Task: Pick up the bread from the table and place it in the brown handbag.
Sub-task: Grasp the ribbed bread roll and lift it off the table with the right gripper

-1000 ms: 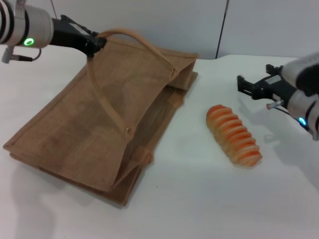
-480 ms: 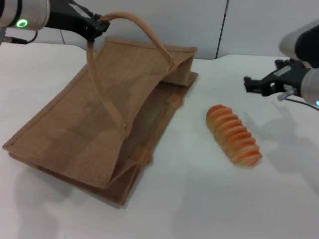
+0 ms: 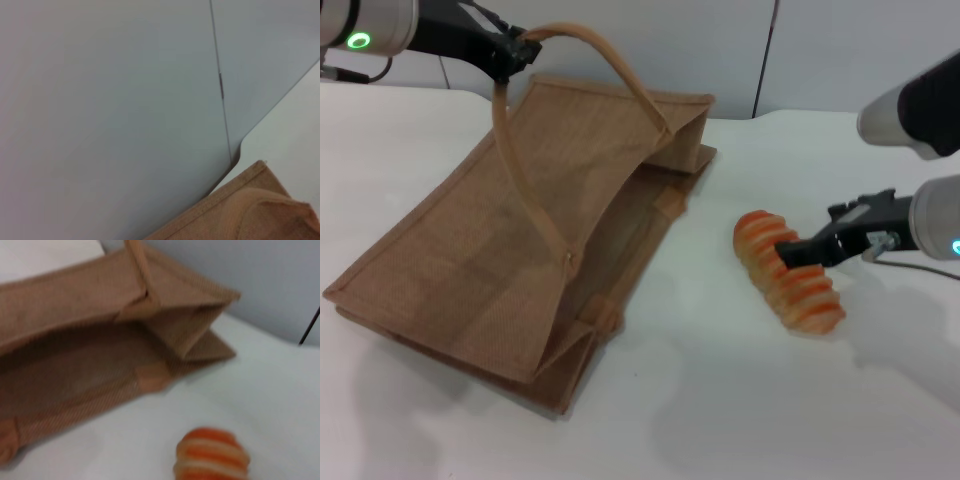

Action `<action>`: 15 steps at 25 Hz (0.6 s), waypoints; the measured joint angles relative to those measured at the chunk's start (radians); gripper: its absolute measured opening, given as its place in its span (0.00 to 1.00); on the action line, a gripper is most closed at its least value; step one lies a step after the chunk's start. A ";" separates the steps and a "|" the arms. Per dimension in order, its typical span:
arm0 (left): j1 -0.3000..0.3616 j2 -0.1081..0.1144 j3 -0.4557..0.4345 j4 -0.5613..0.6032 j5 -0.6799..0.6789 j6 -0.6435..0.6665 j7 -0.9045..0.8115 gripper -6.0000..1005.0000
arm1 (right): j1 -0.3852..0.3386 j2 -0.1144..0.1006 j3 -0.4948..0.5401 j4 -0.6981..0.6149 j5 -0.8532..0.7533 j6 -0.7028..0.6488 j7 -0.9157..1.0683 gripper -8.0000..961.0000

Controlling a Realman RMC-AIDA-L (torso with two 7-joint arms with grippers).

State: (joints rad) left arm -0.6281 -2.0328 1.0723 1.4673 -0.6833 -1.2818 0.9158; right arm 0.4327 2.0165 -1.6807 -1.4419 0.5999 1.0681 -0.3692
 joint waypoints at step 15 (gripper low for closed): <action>-0.004 0.001 0.026 0.022 0.040 -0.025 -0.019 0.13 | 0.091 0.005 0.038 0.148 0.020 0.116 0.008 0.91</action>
State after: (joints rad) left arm -0.6324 -2.0317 1.0984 1.4892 -0.6438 -1.3069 0.8970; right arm 0.5236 2.0218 -1.6428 -1.2939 0.6203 1.1839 -0.3612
